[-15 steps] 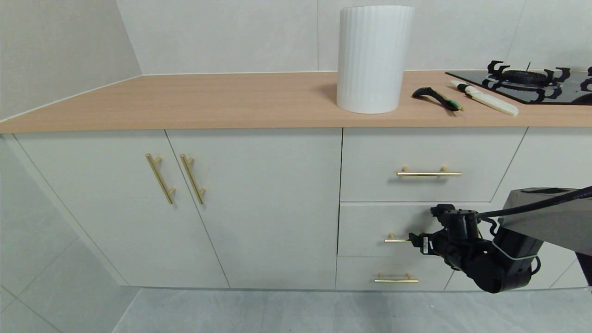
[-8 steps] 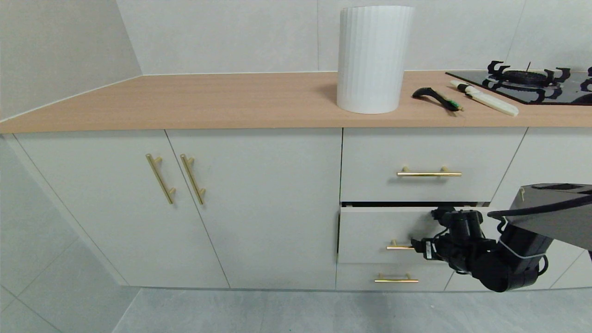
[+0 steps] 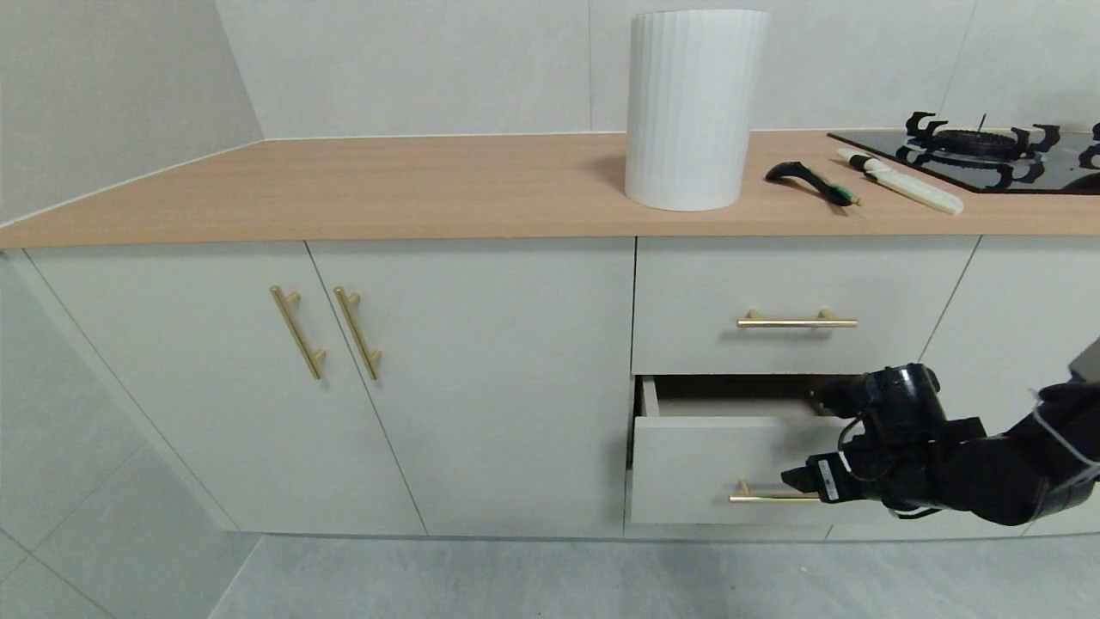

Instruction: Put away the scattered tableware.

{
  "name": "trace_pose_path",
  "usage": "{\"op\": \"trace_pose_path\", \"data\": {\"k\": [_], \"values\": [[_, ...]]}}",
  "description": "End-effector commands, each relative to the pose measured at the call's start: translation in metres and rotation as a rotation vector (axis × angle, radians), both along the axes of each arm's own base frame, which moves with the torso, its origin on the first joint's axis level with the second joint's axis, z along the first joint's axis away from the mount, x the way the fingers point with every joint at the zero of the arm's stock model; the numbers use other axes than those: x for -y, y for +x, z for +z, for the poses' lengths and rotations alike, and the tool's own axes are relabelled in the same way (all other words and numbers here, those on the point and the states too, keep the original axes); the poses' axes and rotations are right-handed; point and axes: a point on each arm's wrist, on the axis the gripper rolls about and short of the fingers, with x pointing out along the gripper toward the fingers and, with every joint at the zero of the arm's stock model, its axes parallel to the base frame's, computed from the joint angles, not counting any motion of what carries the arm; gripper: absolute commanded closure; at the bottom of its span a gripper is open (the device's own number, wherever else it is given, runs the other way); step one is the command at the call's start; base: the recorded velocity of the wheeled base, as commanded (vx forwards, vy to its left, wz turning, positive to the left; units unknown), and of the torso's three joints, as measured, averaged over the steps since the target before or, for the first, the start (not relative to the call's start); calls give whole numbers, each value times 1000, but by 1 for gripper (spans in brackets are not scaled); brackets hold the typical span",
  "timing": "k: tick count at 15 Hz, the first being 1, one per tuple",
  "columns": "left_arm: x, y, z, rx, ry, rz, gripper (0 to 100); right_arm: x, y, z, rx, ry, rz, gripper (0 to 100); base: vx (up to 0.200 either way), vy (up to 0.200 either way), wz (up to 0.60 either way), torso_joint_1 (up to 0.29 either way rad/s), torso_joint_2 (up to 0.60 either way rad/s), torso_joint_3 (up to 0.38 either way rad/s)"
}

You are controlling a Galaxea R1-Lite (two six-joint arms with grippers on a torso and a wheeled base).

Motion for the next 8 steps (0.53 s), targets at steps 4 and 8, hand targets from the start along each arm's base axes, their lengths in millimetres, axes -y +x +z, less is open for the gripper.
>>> {"op": "trace_pose_path", "data": {"k": [4, 8], "values": [[0, 0, 0, 0, 0, 1, 0, -14, -35, 107, 166, 43, 78, 0, 0, 0, 0, 0, 0, 0], [0, 0, 0, 0, 0, 1, 0, -24, -11, 97, 139, 39, 82, 0, 0, 0, 0, 0, 0, 0]]}}
